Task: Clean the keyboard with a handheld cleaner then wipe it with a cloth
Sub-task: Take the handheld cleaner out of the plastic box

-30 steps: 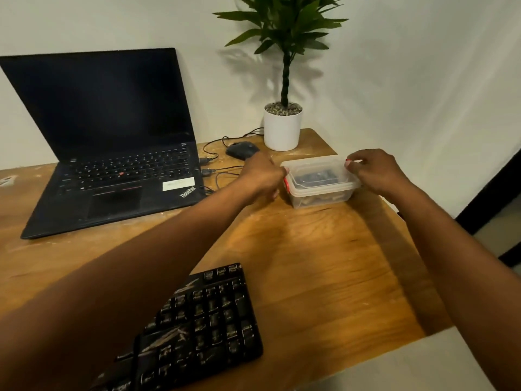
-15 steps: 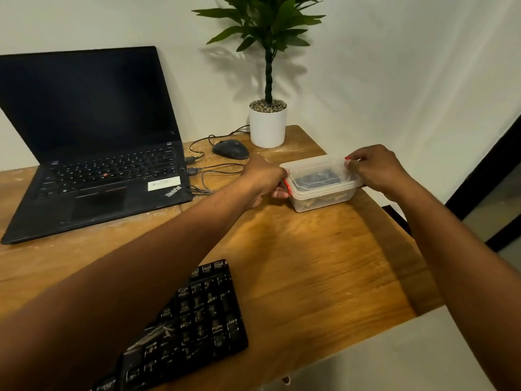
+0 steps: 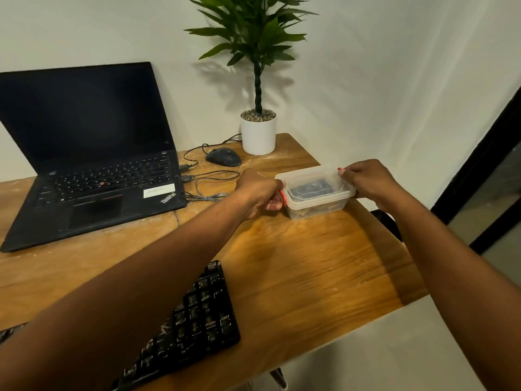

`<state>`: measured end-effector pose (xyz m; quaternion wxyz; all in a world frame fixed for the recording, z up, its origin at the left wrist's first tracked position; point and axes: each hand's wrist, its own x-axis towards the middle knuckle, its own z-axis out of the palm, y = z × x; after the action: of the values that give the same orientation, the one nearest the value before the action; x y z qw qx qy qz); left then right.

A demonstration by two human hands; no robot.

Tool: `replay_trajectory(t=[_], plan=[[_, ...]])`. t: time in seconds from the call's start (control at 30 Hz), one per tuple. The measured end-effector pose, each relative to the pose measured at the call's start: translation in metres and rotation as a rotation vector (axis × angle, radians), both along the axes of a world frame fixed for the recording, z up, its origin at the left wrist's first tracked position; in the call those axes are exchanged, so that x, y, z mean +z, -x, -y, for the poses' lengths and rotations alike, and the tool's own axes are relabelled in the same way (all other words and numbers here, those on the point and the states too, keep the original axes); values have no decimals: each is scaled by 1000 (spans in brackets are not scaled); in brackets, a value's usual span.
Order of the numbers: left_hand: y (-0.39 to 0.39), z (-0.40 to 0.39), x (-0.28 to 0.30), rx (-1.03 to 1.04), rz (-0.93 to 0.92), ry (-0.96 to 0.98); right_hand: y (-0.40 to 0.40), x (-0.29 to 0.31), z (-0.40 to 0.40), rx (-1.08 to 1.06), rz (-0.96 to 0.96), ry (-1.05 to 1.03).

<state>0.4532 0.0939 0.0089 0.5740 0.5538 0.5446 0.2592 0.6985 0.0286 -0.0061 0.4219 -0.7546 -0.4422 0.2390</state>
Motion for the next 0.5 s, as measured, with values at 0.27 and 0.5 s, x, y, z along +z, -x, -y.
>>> replay_trajectory(t=[0.27,0.5], plan=[[-2,4,2,12,-20,12,2,-2,-4,-85,-105,-8],[9,3,-2,-9,81,163,4,-1,-6,-113,-62,-6]])
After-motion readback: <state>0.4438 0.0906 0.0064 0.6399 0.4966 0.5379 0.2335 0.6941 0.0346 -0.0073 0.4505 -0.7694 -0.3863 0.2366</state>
